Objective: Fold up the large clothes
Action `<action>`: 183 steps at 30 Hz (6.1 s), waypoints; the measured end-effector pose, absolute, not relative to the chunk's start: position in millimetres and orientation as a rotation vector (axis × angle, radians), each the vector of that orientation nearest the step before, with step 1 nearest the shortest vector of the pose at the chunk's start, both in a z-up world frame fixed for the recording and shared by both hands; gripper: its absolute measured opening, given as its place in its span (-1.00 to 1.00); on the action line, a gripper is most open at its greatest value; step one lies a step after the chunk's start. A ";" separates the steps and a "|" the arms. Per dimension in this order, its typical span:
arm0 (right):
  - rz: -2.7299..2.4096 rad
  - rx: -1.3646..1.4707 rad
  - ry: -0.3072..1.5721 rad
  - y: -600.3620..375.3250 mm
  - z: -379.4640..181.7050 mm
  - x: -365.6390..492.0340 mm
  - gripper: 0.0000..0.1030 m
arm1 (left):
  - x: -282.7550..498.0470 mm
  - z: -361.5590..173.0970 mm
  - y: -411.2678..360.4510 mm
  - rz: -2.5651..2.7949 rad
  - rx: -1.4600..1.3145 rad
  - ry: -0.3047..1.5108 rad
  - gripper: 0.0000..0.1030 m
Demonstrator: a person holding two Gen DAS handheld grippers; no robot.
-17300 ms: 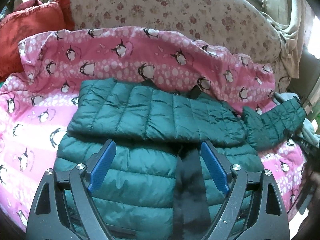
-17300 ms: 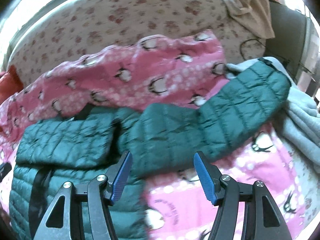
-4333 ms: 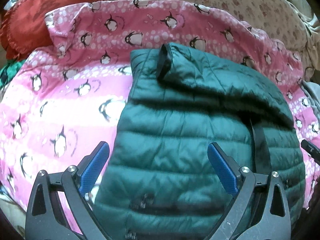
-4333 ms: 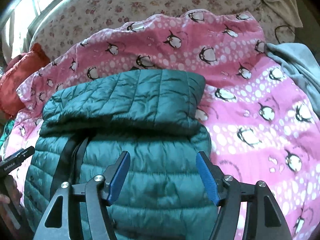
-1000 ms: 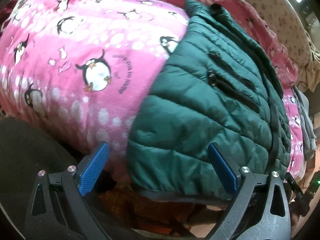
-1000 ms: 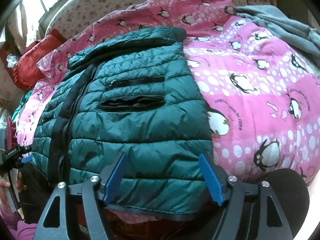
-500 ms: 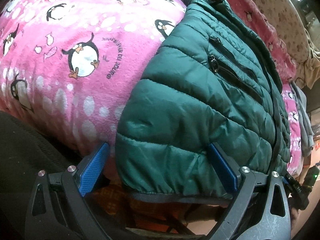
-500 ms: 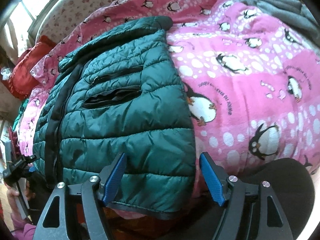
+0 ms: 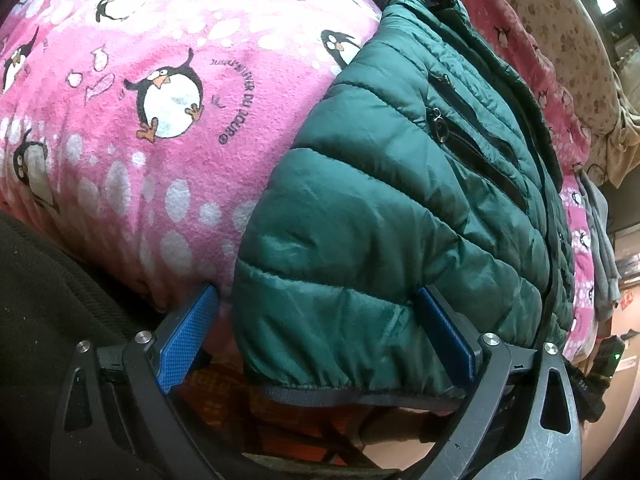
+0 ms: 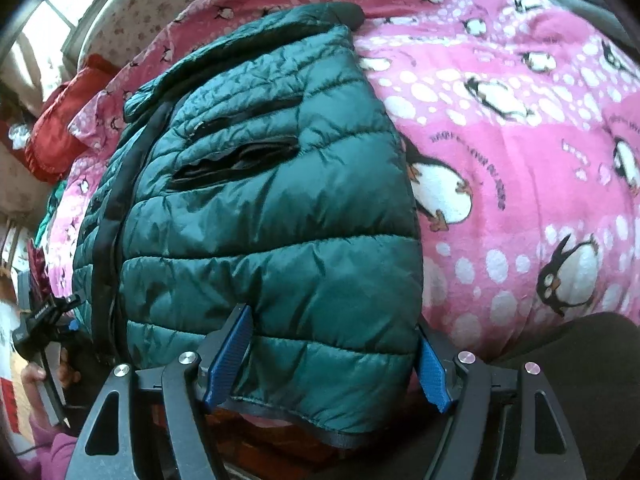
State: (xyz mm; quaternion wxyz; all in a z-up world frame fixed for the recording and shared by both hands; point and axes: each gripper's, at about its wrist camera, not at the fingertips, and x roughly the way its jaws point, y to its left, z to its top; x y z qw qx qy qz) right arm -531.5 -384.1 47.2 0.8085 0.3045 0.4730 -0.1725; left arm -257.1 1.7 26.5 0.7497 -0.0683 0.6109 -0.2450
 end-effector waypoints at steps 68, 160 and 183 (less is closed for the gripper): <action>-0.210 0.583 0.659 -401.6 156.9 -512.5 -0.71 | -251.9 148.3 -16.6 -0.660 -0.056 0.959 -0.69; -0.465 0.585 0.743 -605.3 140.7 -231.7 -0.71 | 21.5 156.8 -233.8 -0.430 0.028 0.925 -0.69; -0.407 0.704 0.622 -614.8 148.6 -253.0 -0.33 | 19.2 166.1 -184.5 -0.551 -0.155 0.897 0.48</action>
